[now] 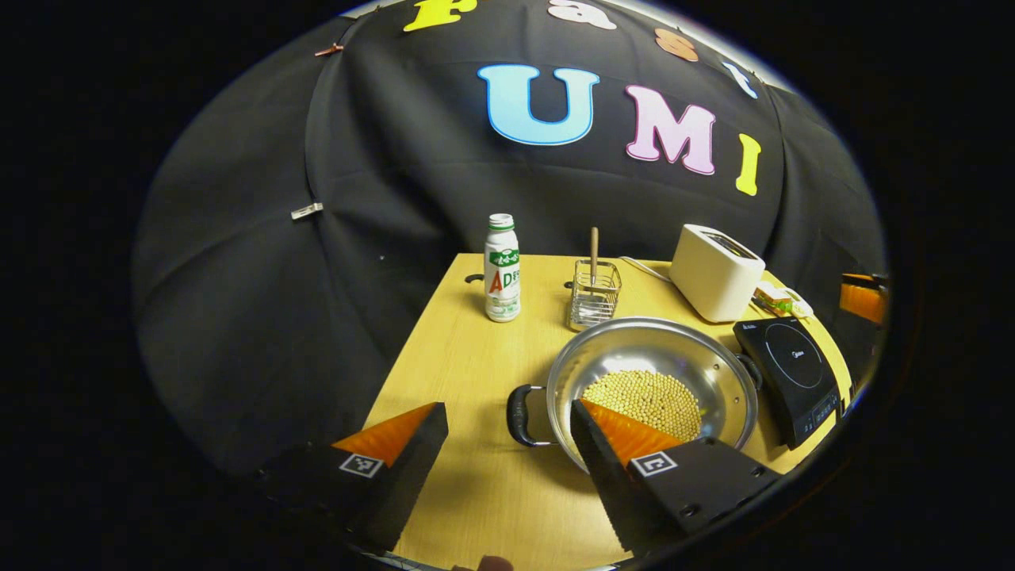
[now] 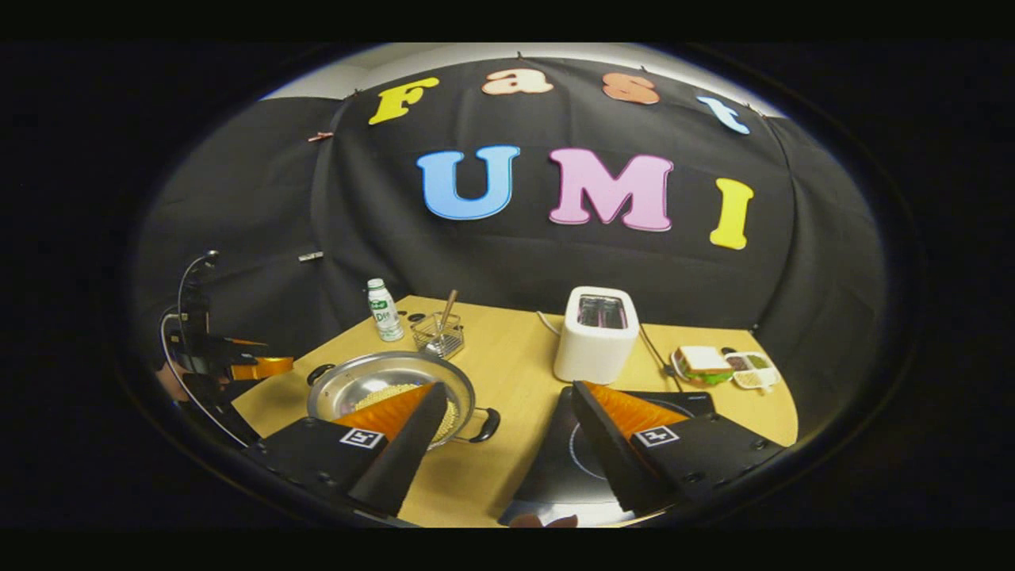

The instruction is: First push the handle of the pot to place it horizontally, then grasp the pot with both hands and set it on the induction cooktop.

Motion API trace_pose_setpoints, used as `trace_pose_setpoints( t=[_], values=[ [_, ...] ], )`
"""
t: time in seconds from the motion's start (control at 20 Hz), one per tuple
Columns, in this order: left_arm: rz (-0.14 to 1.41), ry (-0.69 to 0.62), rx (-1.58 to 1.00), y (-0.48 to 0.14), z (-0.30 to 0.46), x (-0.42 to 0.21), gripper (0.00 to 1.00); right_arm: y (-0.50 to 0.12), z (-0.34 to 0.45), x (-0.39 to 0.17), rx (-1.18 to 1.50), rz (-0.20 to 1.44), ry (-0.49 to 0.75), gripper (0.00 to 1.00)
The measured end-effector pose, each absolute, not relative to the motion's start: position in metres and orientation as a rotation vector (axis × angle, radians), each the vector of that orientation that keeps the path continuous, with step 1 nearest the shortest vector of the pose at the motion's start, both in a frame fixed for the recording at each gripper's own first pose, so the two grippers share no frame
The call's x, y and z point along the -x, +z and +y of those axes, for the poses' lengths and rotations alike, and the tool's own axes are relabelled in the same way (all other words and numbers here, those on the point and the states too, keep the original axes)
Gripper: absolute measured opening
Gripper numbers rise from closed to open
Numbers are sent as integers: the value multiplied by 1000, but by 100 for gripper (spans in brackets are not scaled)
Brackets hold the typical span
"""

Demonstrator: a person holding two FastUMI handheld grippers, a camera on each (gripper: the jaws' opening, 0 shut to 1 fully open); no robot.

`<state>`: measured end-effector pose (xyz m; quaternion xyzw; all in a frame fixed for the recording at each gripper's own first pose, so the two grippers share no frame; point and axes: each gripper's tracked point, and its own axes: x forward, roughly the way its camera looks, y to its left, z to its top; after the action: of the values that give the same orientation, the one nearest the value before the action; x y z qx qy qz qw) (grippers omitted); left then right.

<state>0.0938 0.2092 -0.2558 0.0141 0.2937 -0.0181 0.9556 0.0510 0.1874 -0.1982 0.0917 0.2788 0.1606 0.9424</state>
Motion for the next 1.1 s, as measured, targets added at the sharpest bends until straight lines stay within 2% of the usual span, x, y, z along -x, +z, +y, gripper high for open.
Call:
trace_pose_setpoints(
  t=[0.6,0.75,0.85,1.0,1.1],
  values=[
    [788,-93,-46,-332,186,-135,97,-326,250,-63,-168,891,327,99],
    [817,-101,-48,-345,185,-141,96,-354,263,-64,-141,968,338,96],
    [834,-105,-57,-352,186,-142,95,-372,268,-63,-106,1011,346,99],
    [853,-117,-69,-358,186,-146,85,-387,275,-59,-132,1065,333,99],
    [864,-115,-80,-366,184,-150,79,-395,275,-65,-145,1081,299,87]
  ],
)
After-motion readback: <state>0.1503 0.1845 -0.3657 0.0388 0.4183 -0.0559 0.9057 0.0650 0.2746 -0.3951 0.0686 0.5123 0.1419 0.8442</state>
